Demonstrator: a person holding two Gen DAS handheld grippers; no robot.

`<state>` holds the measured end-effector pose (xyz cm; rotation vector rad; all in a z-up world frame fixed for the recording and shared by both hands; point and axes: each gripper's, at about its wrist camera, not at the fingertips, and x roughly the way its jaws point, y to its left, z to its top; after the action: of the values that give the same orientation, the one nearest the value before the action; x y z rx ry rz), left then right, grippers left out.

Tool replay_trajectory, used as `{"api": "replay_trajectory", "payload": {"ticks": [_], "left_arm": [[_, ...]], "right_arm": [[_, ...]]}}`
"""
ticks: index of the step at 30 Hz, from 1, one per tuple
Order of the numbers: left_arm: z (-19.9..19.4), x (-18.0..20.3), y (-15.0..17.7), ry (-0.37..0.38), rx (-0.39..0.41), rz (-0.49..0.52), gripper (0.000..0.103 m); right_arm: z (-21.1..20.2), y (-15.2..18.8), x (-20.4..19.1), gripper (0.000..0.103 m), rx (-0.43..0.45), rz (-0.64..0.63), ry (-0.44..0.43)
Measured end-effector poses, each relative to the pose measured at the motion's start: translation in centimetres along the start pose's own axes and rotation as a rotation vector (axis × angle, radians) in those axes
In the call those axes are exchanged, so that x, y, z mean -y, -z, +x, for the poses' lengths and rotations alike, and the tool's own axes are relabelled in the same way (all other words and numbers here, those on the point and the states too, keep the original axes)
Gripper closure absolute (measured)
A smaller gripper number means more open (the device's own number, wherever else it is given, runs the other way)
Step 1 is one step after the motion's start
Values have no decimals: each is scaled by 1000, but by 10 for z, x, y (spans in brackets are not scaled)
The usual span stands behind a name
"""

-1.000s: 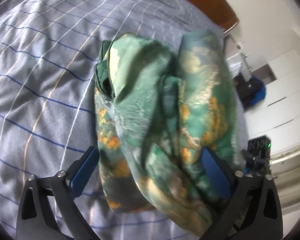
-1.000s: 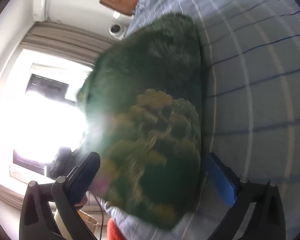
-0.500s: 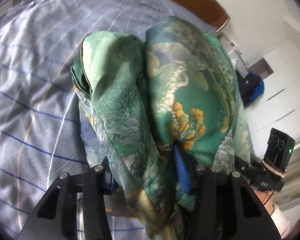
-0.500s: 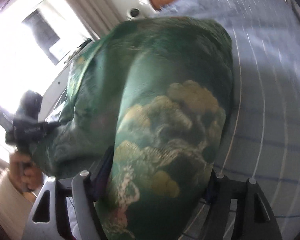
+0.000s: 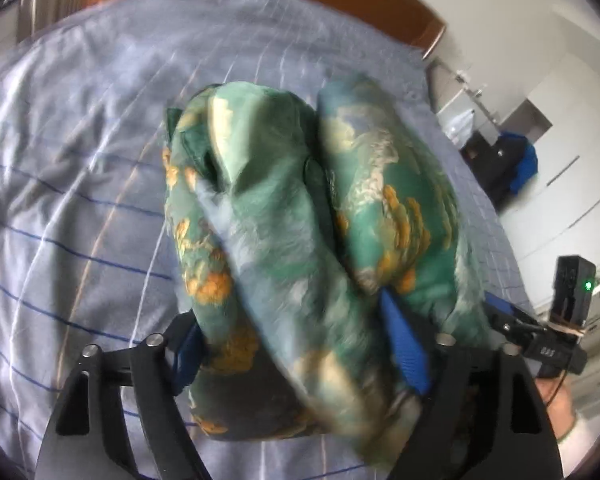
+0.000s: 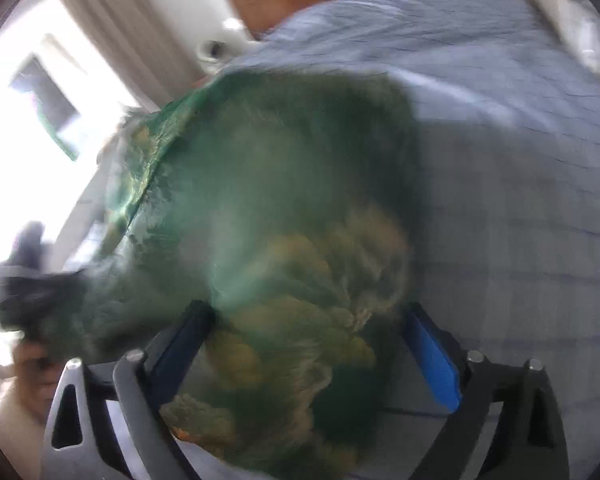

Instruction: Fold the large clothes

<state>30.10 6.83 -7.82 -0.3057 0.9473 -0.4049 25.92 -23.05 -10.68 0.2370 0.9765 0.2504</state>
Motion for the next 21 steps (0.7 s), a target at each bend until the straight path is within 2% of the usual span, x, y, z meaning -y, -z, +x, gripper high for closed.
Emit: {"api": "replay_trajectory", "payload": {"ticks": [1,3,4,6,8,11,15,16,18,21], "left_arm": [[-10,7,4,-29,39,27,19],[-38,22,14,-102,92,87,16],[-46,26,16,-134,111,109,10],[-76,46,23,-273,212,202,2],[-107,67,34,-391,315,280,1],[-143,94,51,-479,420,323,0],[-171,118,78,-576,507,361,0],[-177,126,87,-593,523,364,0],[-183,132,92,-579,539,360,0],[-188,134,106,-484,509,309,0]], "right_arm": [[-11,8,4,0,29,-23,22],[-36,22,9,0,80,-54,41],[-50,28,8,0,102,-76,60],[-80,41,2,0,152,-125,110],[-107,51,0,0,201,-150,141],[-141,56,-15,0,282,-150,165],[-184,76,-47,0,417,-162,170],[-195,82,-55,0,449,-163,179],[-213,95,-68,0,496,-158,200],[-225,103,-75,0,527,-139,210]]}}
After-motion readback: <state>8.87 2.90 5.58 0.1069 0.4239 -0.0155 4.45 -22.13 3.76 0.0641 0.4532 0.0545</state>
